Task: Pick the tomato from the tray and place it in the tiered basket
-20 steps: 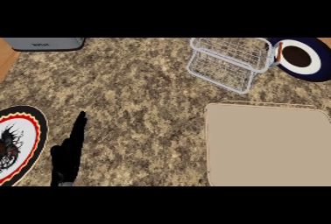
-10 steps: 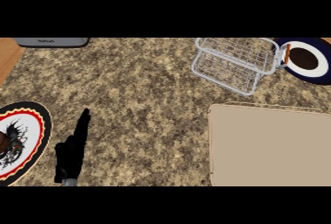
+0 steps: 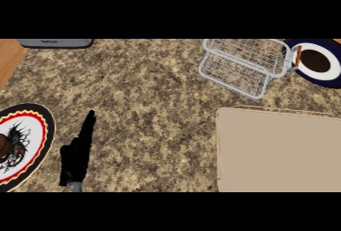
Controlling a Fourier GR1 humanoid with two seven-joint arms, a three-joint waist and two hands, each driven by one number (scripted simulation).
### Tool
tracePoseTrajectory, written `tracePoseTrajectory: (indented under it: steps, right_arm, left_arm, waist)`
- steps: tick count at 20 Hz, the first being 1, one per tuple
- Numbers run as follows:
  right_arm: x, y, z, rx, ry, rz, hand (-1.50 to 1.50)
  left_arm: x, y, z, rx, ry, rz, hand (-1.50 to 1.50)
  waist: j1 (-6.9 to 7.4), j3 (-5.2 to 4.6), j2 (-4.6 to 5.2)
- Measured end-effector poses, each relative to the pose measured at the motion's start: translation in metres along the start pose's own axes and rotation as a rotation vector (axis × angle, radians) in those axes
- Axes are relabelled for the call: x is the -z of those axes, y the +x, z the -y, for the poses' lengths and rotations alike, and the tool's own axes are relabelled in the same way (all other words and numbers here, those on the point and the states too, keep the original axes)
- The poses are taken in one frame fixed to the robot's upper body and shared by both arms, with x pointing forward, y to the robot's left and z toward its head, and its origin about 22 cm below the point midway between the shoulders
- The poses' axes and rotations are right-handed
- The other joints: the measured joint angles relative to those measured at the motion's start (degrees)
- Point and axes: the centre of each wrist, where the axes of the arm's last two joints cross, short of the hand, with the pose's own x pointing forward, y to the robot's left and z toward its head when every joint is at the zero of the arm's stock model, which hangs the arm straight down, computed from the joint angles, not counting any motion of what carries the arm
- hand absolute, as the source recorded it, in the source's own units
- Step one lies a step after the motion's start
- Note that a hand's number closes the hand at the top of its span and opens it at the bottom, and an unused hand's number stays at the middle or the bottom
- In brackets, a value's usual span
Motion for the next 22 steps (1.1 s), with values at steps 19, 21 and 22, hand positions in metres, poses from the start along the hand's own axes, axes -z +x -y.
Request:
tracePoseTrajectory:
  steps: [19,21,22]
  right_arm:
    - [0.068,0.0,-0.132,-0.032,0.11,-0.067,1.5]
    - [0.071,-0.004,-0.141,0.044,0.125,-0.09,-1.5]
    - [0.071,-0.008,-0.146,0.091,0.138,-0.108,-1.5]
  left_arm:
    - [-0.001,-0.001,0.0,0.011,0.001,0.007,0.0]
    - [-0.001,0.0,0.002,0.009,-0.001,0.002,0.0]
    - [-0.001,0.001,0.004,0.008,0.005,0.0,0.0]
  waist:
    - [0.13,0.04,0.24]
    - [0.11,0.06,0.23]
    - [0.07,0.04,0.25]
